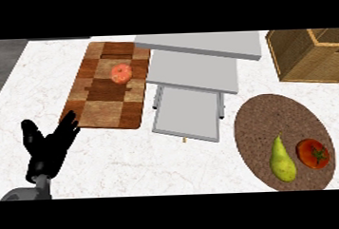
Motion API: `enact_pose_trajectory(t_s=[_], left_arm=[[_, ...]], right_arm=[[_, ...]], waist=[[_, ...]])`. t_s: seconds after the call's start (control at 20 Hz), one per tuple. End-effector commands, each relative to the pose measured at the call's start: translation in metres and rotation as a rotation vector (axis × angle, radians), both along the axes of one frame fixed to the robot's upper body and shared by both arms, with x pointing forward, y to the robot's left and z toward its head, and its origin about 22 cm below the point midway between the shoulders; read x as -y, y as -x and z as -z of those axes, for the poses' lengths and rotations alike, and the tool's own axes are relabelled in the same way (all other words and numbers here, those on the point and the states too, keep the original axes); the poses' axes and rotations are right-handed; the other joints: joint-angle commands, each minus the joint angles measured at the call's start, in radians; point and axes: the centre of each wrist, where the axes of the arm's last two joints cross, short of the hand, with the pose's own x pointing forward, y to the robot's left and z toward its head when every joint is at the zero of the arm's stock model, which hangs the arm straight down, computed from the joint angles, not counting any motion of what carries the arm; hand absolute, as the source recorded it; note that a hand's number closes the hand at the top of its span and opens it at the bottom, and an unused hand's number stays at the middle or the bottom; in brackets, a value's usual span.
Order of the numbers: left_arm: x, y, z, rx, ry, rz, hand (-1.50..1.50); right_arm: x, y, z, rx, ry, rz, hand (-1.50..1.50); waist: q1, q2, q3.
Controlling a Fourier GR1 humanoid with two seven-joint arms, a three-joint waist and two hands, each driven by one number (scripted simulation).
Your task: Pick the tomato from the placemat and place it in the tiered shelf
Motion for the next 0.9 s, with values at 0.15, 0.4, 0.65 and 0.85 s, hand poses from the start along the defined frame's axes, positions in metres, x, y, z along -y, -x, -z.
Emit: enact_pose_trajectory(t_s=[0.15, 0.4, 0.65, 0.85], left_arm=[[0.008, -0.008, -0.003, 0.003, 0.003, 0.007, 0.00], [0.003, -0.011, -0.011, -0.004, 0.006, -0.008, 0.00], [0.014, -0.002, -0.001, -0.024, -0.015, 0.011, 0.00], [0.002, -0.008, -0.011, 0.000, 0.002, 0.010, 0.00]], right_arm=[[-0.022, -0.008, 0.000, -0.015, 0.071, 0.062, -1.50], [-0.020, -0.001, 0.025, -0.012, 0.071, 0.064, -1.50], [-0.027, -0.021, 0.025, -0.044, 0.079, 0.075, -1.50], [-0.032, -0.032, 0.040, -0.039, 0.119, 0.123, -1.50]], waist=[[-0.003, 0.000, 0.000], [-0.002, 0.000, 0.000], [0.000, 0.000, 0.000], [0.001, 0.000, 0.000]])
